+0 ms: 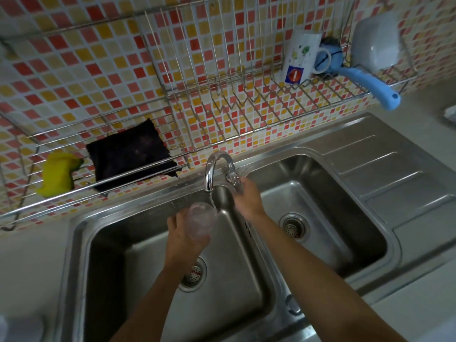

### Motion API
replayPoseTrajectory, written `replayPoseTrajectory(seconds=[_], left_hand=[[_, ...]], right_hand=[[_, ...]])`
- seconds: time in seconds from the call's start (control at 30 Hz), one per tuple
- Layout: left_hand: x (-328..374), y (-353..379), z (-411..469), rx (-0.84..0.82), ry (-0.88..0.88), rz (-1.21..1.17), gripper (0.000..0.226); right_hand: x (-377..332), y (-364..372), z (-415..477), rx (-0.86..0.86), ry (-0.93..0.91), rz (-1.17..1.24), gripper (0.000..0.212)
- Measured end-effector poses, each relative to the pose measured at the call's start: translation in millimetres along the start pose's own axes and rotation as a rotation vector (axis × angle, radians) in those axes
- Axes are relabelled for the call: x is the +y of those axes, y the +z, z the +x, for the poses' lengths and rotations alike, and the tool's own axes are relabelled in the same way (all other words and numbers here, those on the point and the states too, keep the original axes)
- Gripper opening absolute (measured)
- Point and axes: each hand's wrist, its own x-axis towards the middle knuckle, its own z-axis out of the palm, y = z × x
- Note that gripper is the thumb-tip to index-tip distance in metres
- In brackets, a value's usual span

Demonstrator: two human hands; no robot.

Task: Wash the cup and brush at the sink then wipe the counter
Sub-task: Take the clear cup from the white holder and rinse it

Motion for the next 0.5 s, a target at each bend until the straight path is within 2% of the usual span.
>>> replayPoseTrajectory(seconds=[0.07,0.13,0.23,0.33,0.5], left_hand=[[-7.8,0.3,-3.3,-0.04,-0.016,0.034,0.082],[-18.3,3.4,-5.5,-0.082,0.008,0.121,0.081],[-31.0,6.6,-8.6,-0.129,0.018,0.272,0.076],[-28.1,2.9,-14.5,-0.141,-0.021,0.302,0.072],[-22.6,-2.5,-17.6,-0.158,0.035,0.551,0.072]], right_hand=[[23.6,1.3,-26.1,0.008,-0.018,-0.169,0.057],[51.1,-0.5,-47.5,-0.004,-0.064,-0.404,0.067],[84.1,-2.0,-67.4,-0.037,-0.19,-0.664,0.064],[94.6,-2.3,-70.7,-0.04,-0.27,-0.817,0.061],[94.8,1.4,-69.6,-0.058,-0.273,-0.933,0.068]])
